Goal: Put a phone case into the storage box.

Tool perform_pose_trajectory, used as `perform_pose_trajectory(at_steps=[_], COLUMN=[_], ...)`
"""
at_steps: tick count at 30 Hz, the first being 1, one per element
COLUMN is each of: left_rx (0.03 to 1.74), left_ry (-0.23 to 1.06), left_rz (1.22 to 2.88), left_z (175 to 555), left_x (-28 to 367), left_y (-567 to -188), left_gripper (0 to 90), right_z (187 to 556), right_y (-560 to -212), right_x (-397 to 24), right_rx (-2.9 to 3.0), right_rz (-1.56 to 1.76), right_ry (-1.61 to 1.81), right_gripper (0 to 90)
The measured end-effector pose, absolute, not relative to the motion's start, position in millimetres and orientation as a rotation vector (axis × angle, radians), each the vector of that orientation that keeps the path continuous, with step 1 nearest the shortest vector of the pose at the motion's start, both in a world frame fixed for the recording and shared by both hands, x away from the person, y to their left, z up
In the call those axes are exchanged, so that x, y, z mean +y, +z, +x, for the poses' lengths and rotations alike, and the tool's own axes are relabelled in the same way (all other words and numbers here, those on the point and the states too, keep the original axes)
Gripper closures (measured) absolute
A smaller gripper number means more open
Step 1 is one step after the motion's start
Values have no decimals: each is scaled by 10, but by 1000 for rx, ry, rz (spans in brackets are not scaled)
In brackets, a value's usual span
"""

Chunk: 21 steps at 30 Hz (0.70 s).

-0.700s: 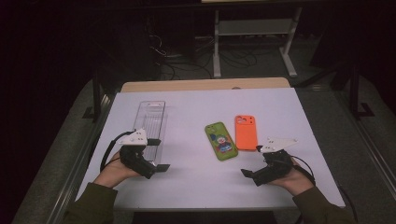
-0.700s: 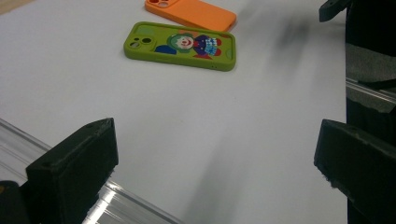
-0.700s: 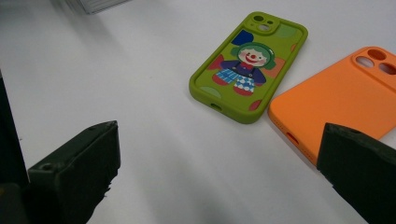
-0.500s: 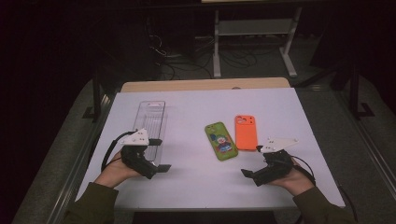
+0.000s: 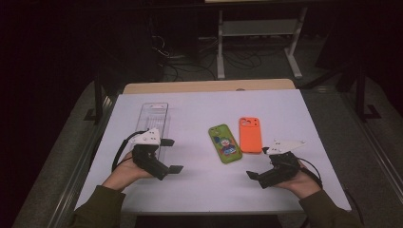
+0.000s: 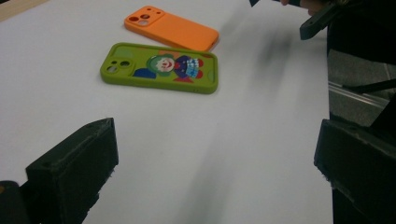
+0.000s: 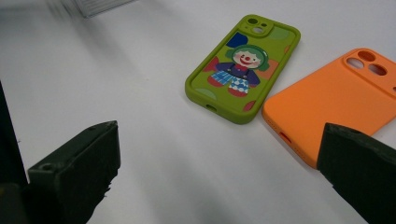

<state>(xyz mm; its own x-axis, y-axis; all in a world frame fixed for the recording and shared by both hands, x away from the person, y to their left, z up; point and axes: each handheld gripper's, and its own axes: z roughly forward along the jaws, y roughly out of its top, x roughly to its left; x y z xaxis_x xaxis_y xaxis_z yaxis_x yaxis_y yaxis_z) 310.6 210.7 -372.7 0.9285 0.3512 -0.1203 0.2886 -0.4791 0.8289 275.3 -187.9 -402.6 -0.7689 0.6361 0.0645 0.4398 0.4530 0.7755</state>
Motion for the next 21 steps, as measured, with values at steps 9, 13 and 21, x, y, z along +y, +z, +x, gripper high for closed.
perform_pose_trajectory(at_steps=[9, 13, 21], left_rx=[440, 430, 422], left_ry=[67, 66, 44], left_rz=[2099, 2110, 2113], left_z=[3102, 3089, 3082], left_x=[1879, 1790, 1617], left_y=[-3732, -3746, -3799], left_gripper=[0, 0, 0], right_z=[2841, 2921, 3068], right_y=[-4020, -4015, -4008], right_x=[-1835, -1785, -1723], right_rx=[2473, 2480, 2483], right_rz=[936, 937, 961], right_ry=[1189, 1171, 1155], right_gripper=[0, 0, 0])
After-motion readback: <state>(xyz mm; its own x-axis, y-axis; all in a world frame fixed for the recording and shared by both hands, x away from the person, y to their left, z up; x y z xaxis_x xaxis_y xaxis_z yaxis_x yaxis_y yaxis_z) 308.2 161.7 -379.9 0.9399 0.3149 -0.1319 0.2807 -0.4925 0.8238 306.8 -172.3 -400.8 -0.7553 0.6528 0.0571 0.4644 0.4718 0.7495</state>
